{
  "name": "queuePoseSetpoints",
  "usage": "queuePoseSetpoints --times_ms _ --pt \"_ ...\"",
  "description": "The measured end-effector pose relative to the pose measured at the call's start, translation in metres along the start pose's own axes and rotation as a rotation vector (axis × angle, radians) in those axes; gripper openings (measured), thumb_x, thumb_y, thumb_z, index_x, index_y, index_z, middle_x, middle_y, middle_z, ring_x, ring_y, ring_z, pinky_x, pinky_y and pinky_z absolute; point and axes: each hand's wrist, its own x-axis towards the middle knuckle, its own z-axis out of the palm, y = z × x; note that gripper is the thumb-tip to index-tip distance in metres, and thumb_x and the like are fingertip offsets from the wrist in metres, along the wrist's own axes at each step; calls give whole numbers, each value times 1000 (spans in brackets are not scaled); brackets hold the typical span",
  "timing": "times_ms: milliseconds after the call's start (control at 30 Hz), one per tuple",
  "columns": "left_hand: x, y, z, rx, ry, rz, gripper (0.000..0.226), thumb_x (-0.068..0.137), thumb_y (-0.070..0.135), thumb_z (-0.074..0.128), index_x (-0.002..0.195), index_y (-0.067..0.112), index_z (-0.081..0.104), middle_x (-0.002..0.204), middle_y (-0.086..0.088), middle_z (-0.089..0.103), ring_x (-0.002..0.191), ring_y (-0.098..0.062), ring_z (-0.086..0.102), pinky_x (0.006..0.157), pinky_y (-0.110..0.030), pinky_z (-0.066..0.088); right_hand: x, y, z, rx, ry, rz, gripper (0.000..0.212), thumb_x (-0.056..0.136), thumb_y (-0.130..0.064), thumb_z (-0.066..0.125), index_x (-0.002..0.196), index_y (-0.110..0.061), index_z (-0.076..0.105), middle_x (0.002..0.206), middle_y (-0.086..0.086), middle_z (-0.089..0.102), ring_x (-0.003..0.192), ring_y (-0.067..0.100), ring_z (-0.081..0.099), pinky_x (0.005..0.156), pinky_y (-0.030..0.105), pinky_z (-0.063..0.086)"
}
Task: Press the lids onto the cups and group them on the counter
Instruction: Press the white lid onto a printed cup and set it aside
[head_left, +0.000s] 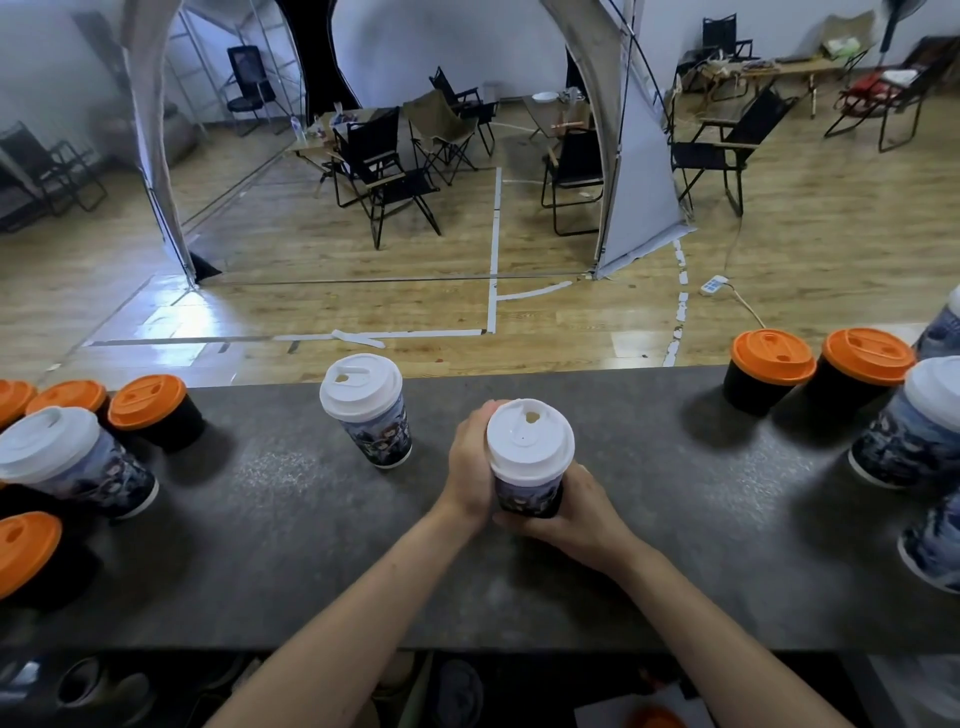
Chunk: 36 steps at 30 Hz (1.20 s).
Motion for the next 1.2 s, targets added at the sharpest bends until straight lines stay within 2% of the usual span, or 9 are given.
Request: queuePoseSetpoints --times_ms 133,233,300,400,500,700,800,1033,1200 --pt "9 15 8 -49 45 -201 38 103 40 45 92 15 71 94 -5 75 94 -21 67 81 -31 53 -1 -3 -11 105 -3 113 66 72 -43 89 126 -24 56 119 -12 71 111 5 68 96 42 57" --pt "10 34 3 87 -193 -185 78 95 74 26 128 16 66 126 -8 71 120 -23 65 107 -38 46 -9 -31 -22 353 -21 195 55 80 -42 81 129 -29 59 119 -8 73 117 12 67 98 31 56" --pt "6 48 -1 112 -373 -99 90 85 81 40 141 11 55 133 -14 67 124 -29 63 110 -44 46 -15 -60 -27 506 -43 223 64 73 -52 75 128 -22 63 117 -2 76 115 18 69 93 29 56" --pt "-4 77 -3 5 -508 3 93 76 63 77 137 -3 52 122 -26 66 109 -39 67 97 -49 54 -23 -102 -34 680 -116 216 58 80 -45 73 125 -9 65 114 13 76 108 28 72 92 39 59" --pt "-13 100 6 -62 -471 30 102 64 59 87 131 -9 54 109 -24 68 95 -33 70 83 -42 58 -25 -138 -38 823 -144 218 68 78 -52 80 121 -1 68 106 22 74 95 32 73 78 39 61" --pt "-19 102 0 -192 -499 -163 84 71 56 81 130 0 60 120 -21 62 109 -33 60 114 -53 35 -31 -169 -39 1287 -349 369 72 52 -53 97 100 -3 78 85 19 67 69 27 67 53 33 54" --pt "-23 103 -2 -203 -497 -157 72 75 54 70 122 1 63 111 -17 67 97 -27 67 100 -42 47 -34 -173 -38 1318 -382 377 69 57 -54 95 104 -7 79 92 15 68 74 26 68 55 33 54" --pt "-24 142 5 -193 -508 91 55 83 49 63 109 1 66 105 -19 68 93 -28 68 83 -37 56 -35 -212 -63 762 -235 223 68 73 -58 77 109 -2 62 84 22 67 58 26 58 52 31 46" --pt "-24 166 12 -131 -467 199 90 82 61 72 138 -6 51 131 -31 61 120 -40 62 107 -51 49 -39 -240 -76 -247 167 -20 58 73 -62 76 111 -39 38 80 -13 67 76 3 68 64 24 56"
